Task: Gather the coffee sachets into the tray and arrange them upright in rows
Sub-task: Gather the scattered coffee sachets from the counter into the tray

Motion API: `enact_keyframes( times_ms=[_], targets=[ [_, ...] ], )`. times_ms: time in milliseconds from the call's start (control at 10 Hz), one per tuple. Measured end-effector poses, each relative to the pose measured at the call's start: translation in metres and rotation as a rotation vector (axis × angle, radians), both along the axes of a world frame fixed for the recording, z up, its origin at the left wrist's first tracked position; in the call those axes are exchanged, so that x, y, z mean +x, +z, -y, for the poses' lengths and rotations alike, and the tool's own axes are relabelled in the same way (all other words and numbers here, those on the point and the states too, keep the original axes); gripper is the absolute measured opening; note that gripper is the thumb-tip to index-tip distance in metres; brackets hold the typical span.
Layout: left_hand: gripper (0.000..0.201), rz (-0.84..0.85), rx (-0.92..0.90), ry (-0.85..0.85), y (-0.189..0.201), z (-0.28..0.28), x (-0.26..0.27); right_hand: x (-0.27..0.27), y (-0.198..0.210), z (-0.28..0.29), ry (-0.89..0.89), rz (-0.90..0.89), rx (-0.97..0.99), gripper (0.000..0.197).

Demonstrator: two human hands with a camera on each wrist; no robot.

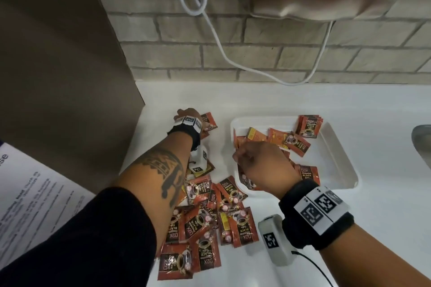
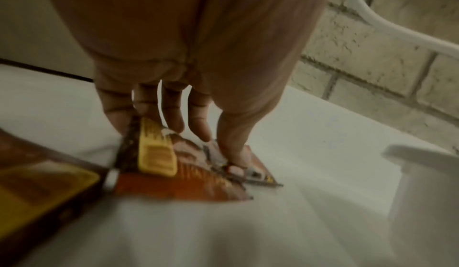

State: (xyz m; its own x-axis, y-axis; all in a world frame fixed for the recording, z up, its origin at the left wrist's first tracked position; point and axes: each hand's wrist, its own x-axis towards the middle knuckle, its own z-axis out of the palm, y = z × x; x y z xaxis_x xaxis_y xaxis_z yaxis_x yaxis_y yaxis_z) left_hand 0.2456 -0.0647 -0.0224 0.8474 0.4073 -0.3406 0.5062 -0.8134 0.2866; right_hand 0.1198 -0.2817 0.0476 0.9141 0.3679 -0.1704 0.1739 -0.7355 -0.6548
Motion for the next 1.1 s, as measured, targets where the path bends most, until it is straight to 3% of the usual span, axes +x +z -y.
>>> enact_keyframes(
  times_ms=[100, 200, 500, 600, 700, 800, 900, 1100],
  targets=[
    [0.034, -0.049, -0.027, -0.061, 0.012, -0.010, -0.009, 0.004, -0.004, -0.014, 0.035, 0.023, -0.017, 0.022],
    [0.024, -0.054, -0.101, -0.069, 0.017, -0.022, -0.020, 0.004, -0.006, -0.034, 0.138, 0.029, -0.023, 0.024],
    [0.034, 0.340, -0.555, 0.329, 0.054, -0.066, -0.083, 0.006, -0.018, -0.088, 0.292, -0.052, -0.239, 0.025],
    [0.031, 0.249, -0.486, 0.356, 0.057, -0.073, -0.118, 0.010, -0.028, -0.104, 0.306, -0.067, -0.347, 0.025],
    [0.010, 0.040, -0.193, 0.252, 0.045, -0.078, -0.148, 0.016, -0.034, -0.115, 0.269, -0.097, -0.377, 0.025],
    [0.008, -0.049, -0.114, 0.197, 0.034, -0.075, -0.162, 0.019, -0.041, -0.128, 0.146, -0.158, -0.426, 0.047],
    [0.017, -0.035, -0.132, 0.202, 0.020, -0.073, -0.165, 0.018, -0.049, -0.139, 0.090, -0.192, -0.487, 0.071],
    [0.040, -0.041, -0.048, 0.157, 0.011, -0.064, -0.167, 0.023, -0.062, -0.151, 0.091, -0.174, -0.540, 0.093]
  ],
)
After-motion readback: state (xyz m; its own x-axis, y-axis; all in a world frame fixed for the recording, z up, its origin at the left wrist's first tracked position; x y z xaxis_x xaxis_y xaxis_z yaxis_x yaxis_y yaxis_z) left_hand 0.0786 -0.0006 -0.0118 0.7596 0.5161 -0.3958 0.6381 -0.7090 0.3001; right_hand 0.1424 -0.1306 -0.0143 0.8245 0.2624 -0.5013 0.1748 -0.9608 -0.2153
